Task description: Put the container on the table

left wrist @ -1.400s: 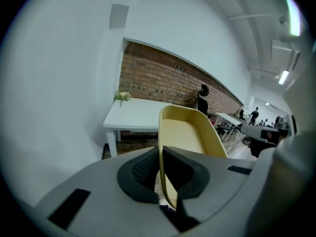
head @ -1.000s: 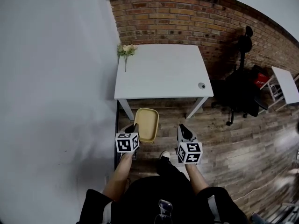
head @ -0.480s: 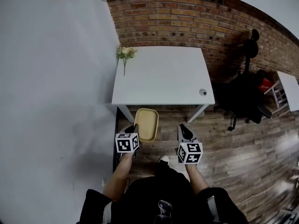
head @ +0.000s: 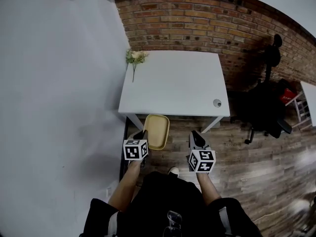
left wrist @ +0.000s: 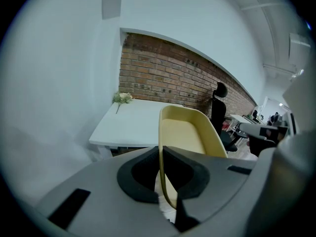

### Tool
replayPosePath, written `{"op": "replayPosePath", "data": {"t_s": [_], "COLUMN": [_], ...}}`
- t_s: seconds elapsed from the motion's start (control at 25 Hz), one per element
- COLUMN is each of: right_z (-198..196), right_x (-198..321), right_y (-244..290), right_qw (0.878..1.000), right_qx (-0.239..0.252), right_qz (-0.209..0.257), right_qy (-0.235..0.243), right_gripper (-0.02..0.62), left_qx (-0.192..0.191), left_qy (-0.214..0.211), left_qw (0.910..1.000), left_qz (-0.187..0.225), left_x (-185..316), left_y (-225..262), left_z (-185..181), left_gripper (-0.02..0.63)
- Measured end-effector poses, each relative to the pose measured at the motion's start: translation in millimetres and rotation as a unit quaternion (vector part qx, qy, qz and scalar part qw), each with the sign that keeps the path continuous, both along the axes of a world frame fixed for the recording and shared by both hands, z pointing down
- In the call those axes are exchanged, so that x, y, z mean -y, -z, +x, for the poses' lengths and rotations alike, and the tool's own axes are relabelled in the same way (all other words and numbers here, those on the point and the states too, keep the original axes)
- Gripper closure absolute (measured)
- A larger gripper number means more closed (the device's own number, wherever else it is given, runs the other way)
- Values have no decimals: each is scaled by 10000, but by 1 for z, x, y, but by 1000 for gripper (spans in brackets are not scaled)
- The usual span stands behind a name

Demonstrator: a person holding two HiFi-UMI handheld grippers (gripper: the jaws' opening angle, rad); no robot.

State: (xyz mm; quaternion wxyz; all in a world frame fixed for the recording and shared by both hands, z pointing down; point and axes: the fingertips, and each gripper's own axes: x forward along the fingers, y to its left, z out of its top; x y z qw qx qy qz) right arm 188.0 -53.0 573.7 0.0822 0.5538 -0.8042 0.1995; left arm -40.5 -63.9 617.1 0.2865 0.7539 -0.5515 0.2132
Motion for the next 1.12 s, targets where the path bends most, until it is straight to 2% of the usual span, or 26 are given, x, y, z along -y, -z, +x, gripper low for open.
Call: {"op": "replayPosePath", "data": {"t_s": [0.64,1.12], "right_z": [21,-6], "right_x": [31,116], "right_y": [-5,-13], "right_qw": [9999,9995], "right_qx": [-3,-218], "right_qz": [-88,-174], "right_qy": [-62,157], "right_gripper": [569,569], "left_qx": [-115,-238], "left_qy": [-43,110], "left_qw": [9999,9996], "left_qz": [-6,-75], "left_x": [44,140], "left_y": [-2,-21], "left_z": [23,0], "left_gripper": [584,584]}}
